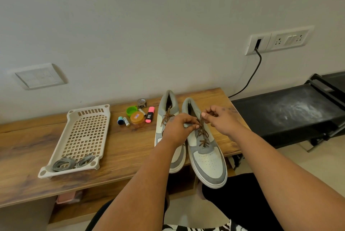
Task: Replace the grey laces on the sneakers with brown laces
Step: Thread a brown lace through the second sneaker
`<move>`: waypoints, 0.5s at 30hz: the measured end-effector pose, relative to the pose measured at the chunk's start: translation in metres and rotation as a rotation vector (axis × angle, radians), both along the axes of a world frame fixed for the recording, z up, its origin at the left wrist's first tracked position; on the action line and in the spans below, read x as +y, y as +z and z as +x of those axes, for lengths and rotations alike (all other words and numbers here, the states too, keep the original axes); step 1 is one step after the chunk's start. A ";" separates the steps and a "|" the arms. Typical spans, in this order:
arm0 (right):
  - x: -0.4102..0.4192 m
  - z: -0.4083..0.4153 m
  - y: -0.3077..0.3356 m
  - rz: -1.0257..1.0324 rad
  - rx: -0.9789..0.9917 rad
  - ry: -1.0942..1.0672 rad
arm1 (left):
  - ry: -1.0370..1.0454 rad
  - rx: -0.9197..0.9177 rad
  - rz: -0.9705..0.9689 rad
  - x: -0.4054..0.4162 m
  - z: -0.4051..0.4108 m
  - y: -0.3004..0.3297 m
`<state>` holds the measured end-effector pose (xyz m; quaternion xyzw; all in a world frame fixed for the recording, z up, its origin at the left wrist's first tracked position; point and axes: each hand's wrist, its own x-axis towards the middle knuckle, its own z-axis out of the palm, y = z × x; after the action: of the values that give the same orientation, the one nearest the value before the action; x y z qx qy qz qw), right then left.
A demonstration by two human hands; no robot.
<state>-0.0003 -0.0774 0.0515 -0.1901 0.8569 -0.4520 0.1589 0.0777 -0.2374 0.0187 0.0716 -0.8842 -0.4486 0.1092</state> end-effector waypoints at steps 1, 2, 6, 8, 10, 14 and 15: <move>-0.001 0.000 -0.001 0.000 -0.001 0.013 | -0.002 0.000 -0.004 0.000 0.001 0.001; -0.002 -0.001 -0.001 -0.001 -0.007 0.020 | -0.004 -0.002 -0.005 0.000 0.001 0.001; -0.002 -0.004 -0.003 -0.046 -0.032 -0.028 | 0.008 -0.023 -0.016 0.001 0.003 0.005; 0.001 -0.006 -0.001 -0.051 -0.020 -0.059 | 0.013 -0.101 -0.072 0.001 0.002 0.008; 0.006 -0.008 -0.001 -0.065 -0.040 -0.085 | 0.028 -0.248 -0.140 0.002 0.003 0.011; 0.016 -0.003 0.004 -0.039 -0.054 -0.114 | 0.013 -0.455 -0.246 0.005 0.012 0.024; 0.019 -0.001 0.005 -0.012 -0.059 -0.105 | 0.012 -0.462 -0.249 0.006 0.015 0.031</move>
<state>-0.0015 -0.0588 0.0563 -0.1325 0.8578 -0.4704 0.1592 0.0928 -0.2313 0.0496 0.1634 -0.9337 -0.3072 -0.0848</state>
